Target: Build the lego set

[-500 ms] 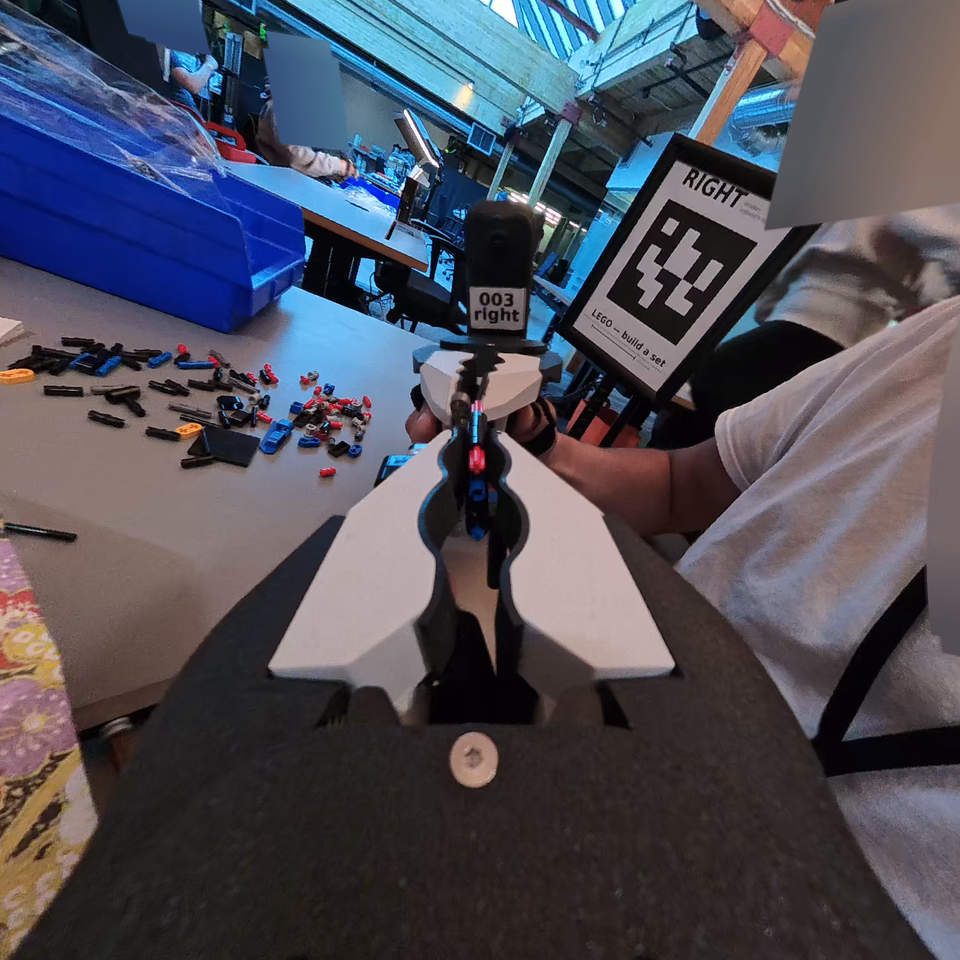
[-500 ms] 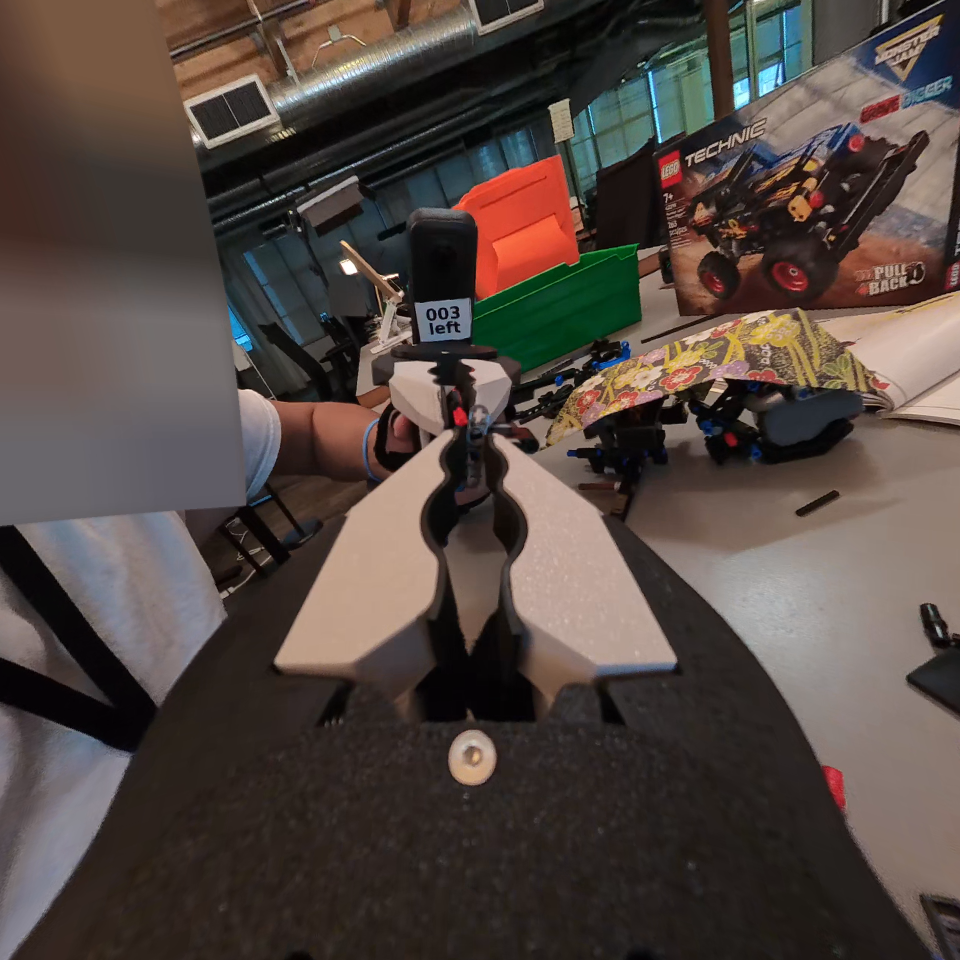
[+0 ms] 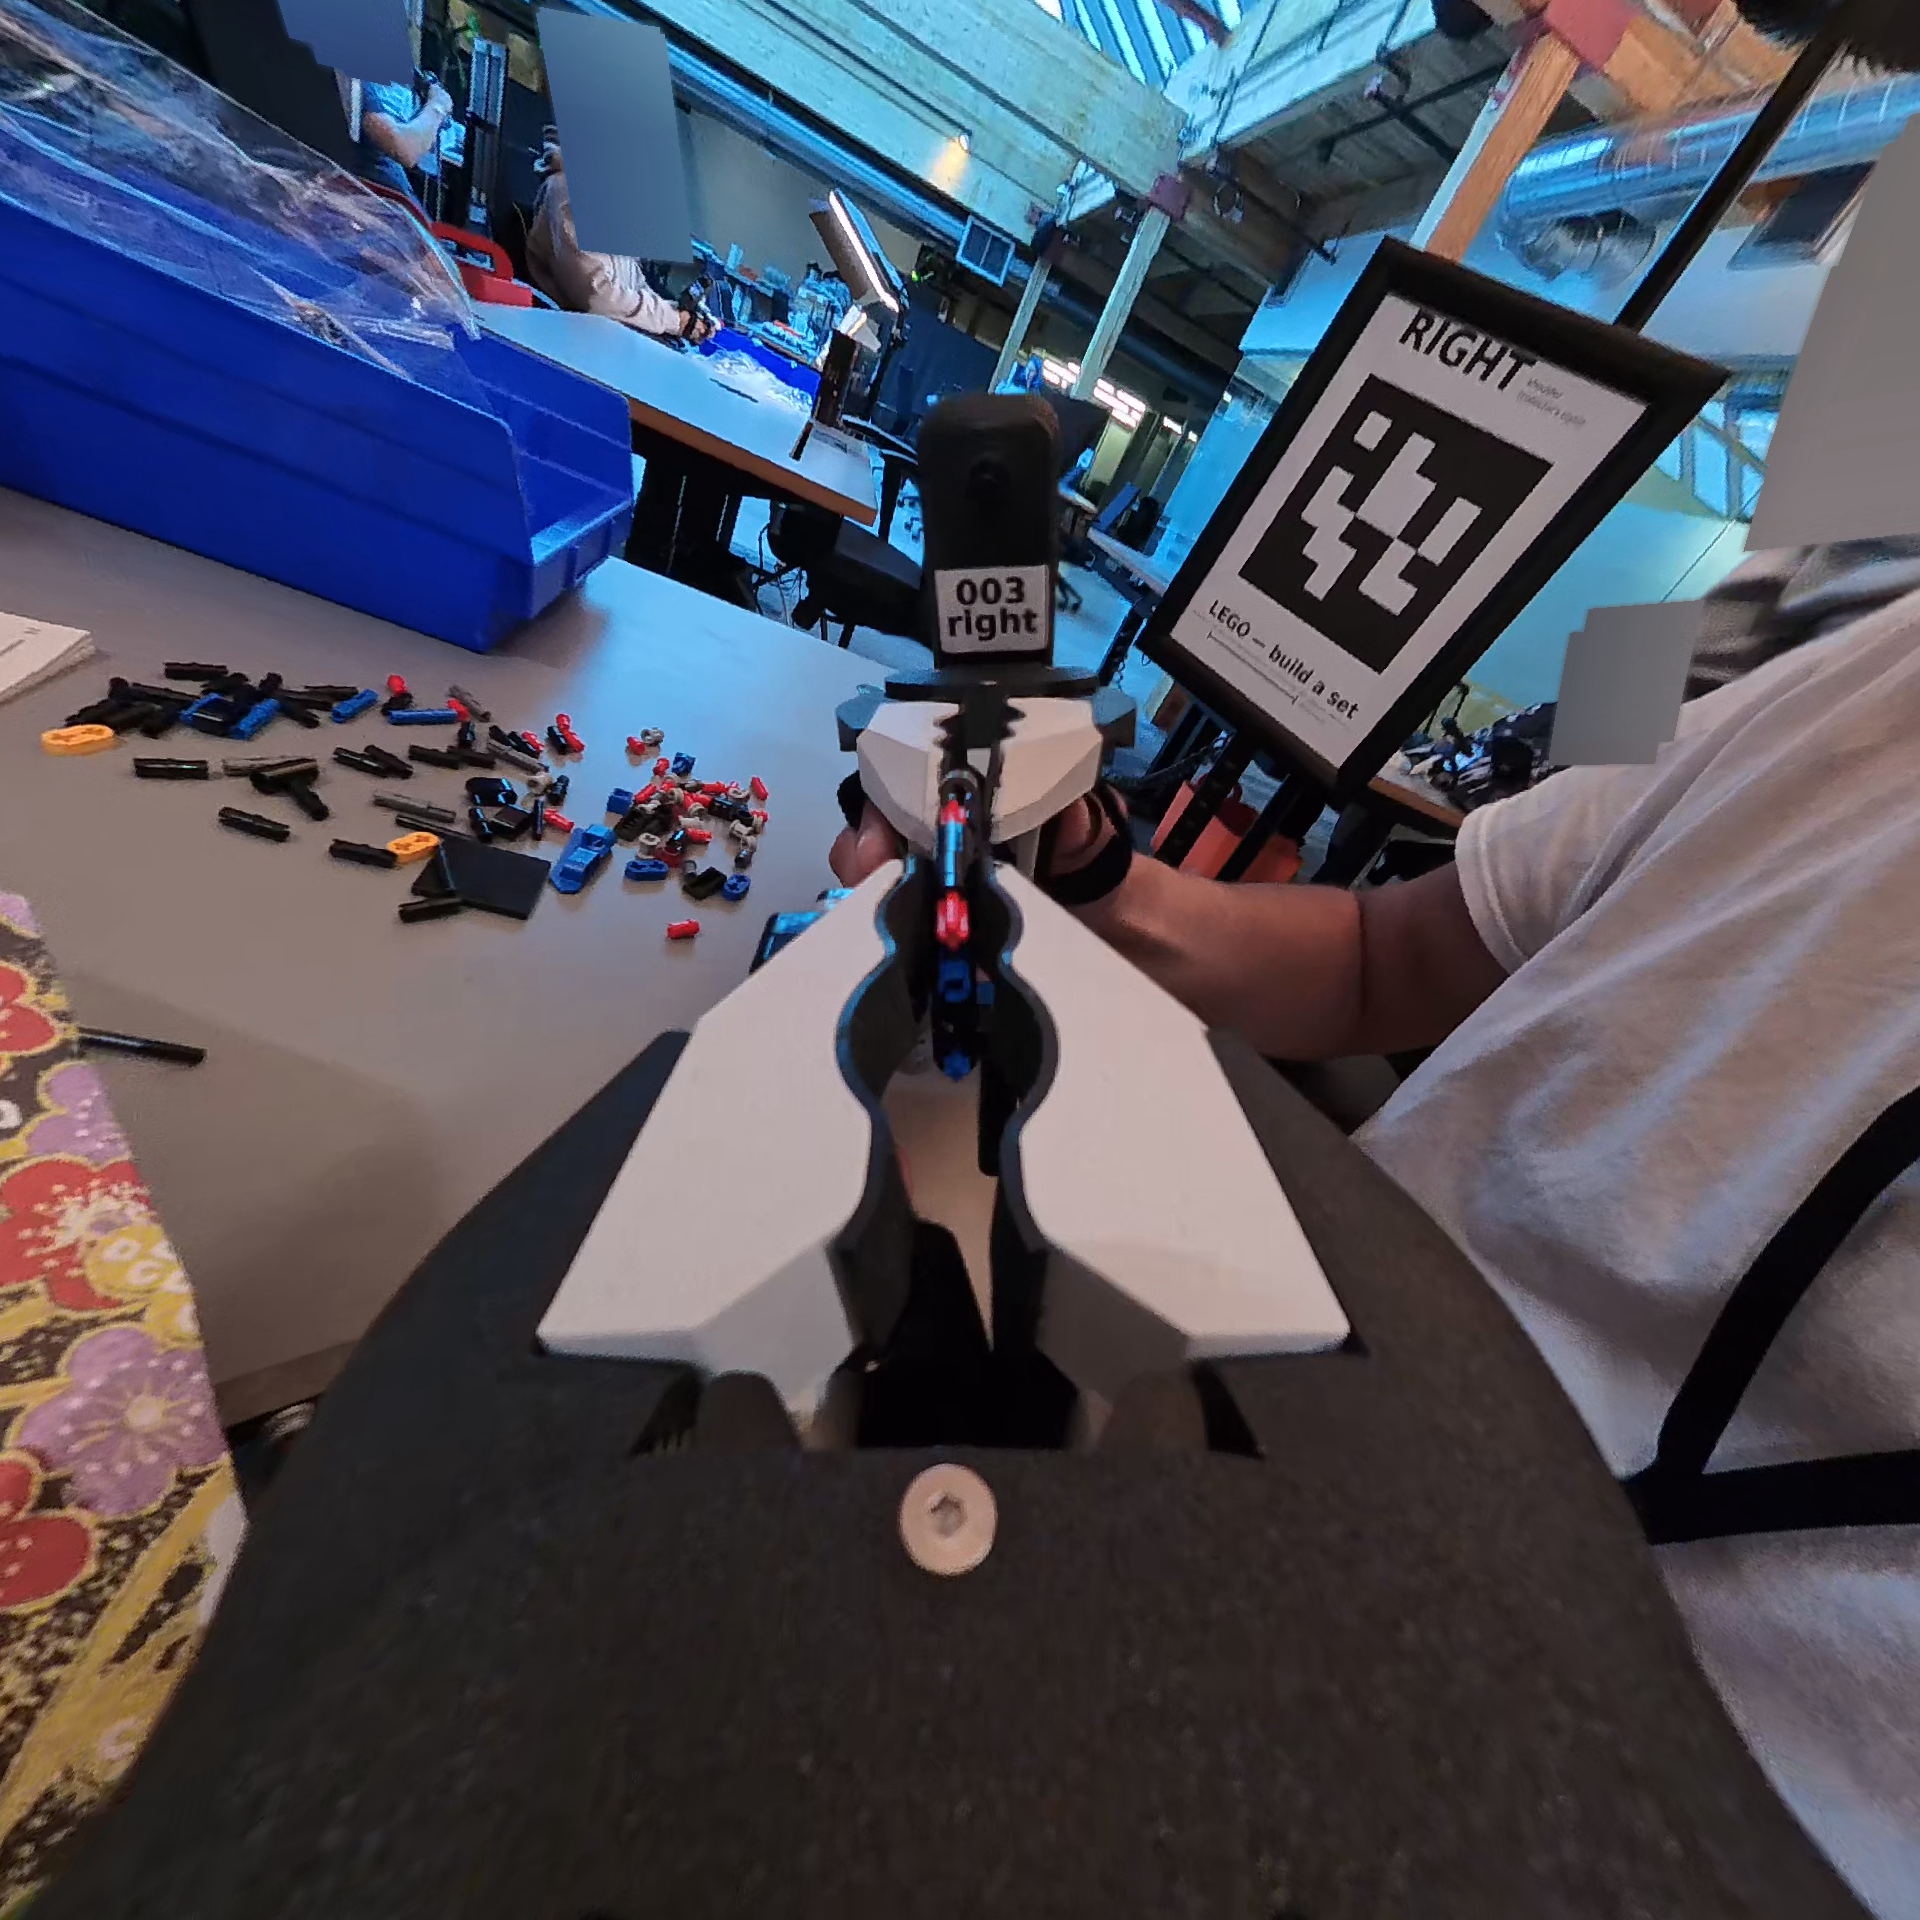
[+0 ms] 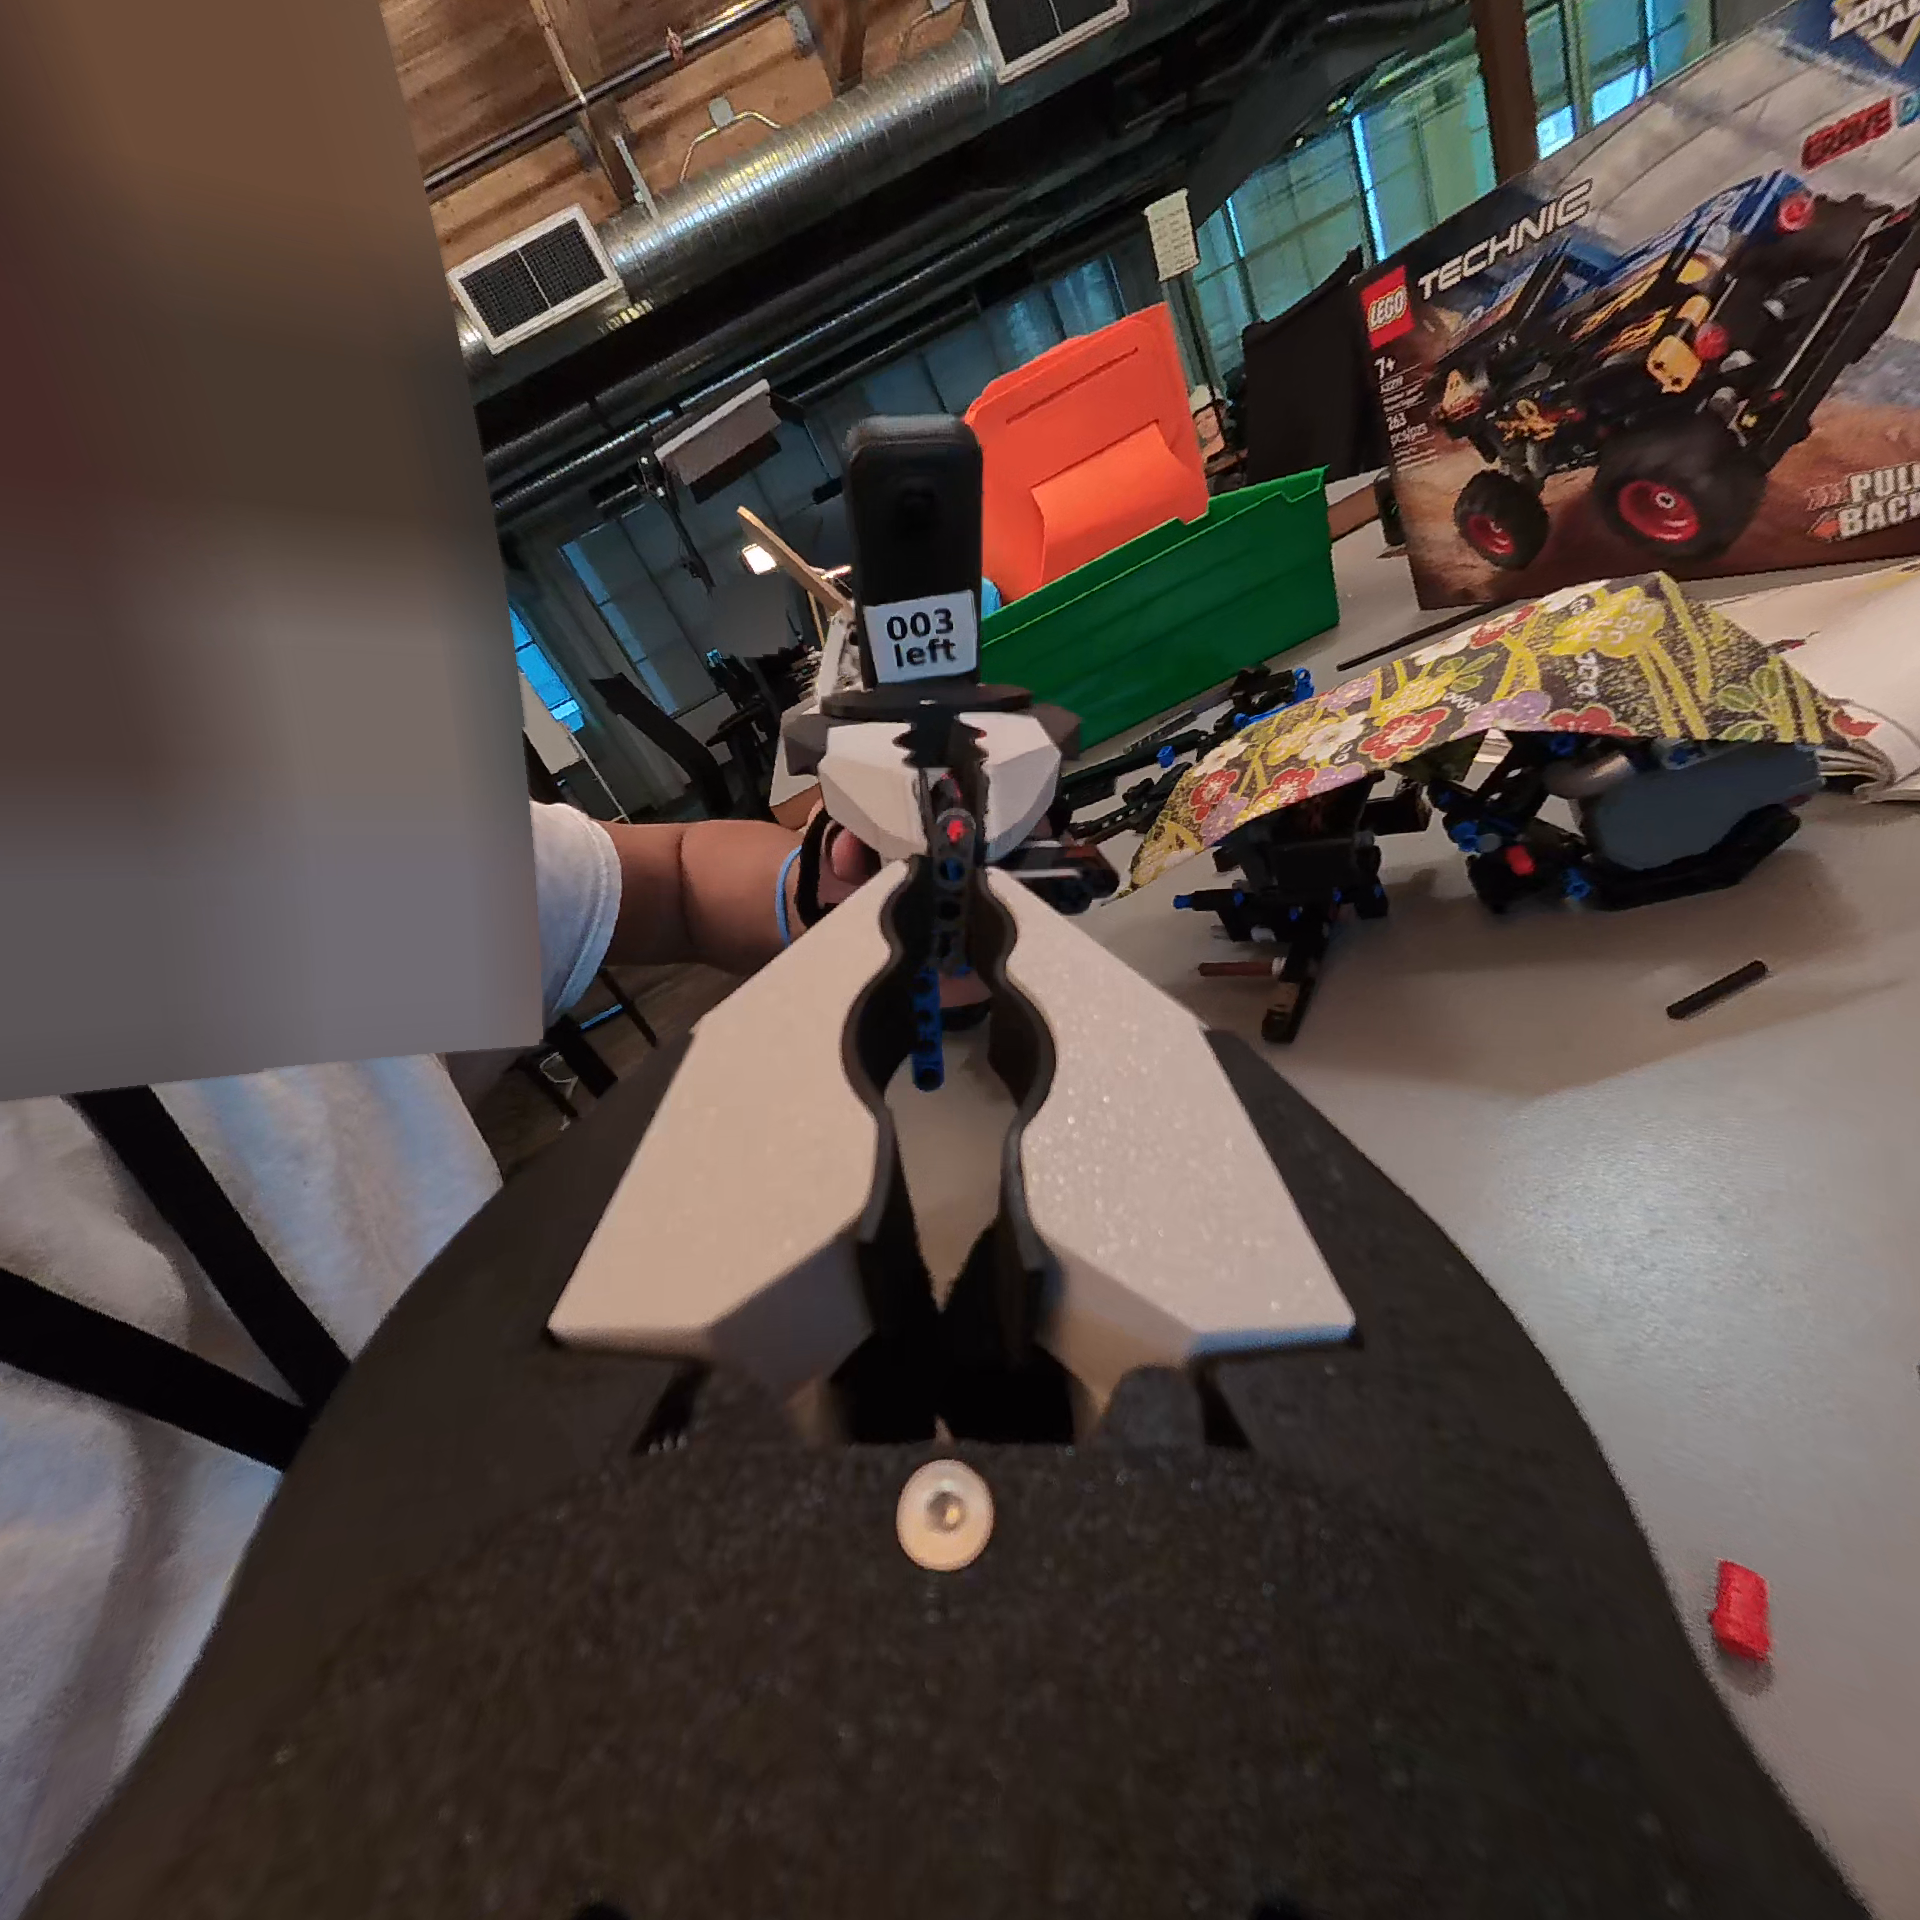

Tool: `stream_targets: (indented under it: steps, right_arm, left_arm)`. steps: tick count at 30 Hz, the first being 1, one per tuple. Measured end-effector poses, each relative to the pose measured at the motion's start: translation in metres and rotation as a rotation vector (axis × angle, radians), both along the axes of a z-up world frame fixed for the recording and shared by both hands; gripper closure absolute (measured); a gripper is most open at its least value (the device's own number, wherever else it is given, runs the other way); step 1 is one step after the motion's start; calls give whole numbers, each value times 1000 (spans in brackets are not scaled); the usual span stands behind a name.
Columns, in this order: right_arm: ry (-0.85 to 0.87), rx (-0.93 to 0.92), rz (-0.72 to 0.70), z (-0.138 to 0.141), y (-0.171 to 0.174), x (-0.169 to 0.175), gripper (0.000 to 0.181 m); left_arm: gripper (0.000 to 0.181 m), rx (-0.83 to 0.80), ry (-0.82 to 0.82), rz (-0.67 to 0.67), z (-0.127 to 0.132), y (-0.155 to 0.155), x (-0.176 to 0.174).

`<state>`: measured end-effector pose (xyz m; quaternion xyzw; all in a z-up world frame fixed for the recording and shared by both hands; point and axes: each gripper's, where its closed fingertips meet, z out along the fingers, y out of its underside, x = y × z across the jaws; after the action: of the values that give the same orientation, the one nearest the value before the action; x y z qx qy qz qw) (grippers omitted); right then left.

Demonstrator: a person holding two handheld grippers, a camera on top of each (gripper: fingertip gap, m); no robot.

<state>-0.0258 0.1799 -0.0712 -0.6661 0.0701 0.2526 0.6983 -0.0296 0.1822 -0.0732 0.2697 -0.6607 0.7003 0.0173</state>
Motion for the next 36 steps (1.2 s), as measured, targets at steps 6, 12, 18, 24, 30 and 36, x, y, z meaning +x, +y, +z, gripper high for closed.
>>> stream_targets:
  steps: [6, 12, 18, 24, 30, 36]
  right_arm:
    - [9, -14, 12, -2, -1, 1, 176]
    - [-19, -36, 15, -5, 1, 0, 176]
    - [-38, -65, 30, -9, 2, -4, 176]
    - [-36, -78, 56, -11, 0, -6, 176]
    - [-73, -131, 100, -18, -1, -11, 176]
    - [-117, -202, 146, -28, -3, -18, 176]
  left_arm:
    - [177, 46, -12, 3, -2, 0, 0]
    - [177, 27, 6, -5, -2, 2, 1]
    - [176, 66, -3, -8, -4, 1, 0]
    - [177, 96, 2, -56, -8, -1, -4]
    - [177, 121, 13, -84, -12, -4, -8]
    - [176, 209, -3, -124, -22, -8, -14]
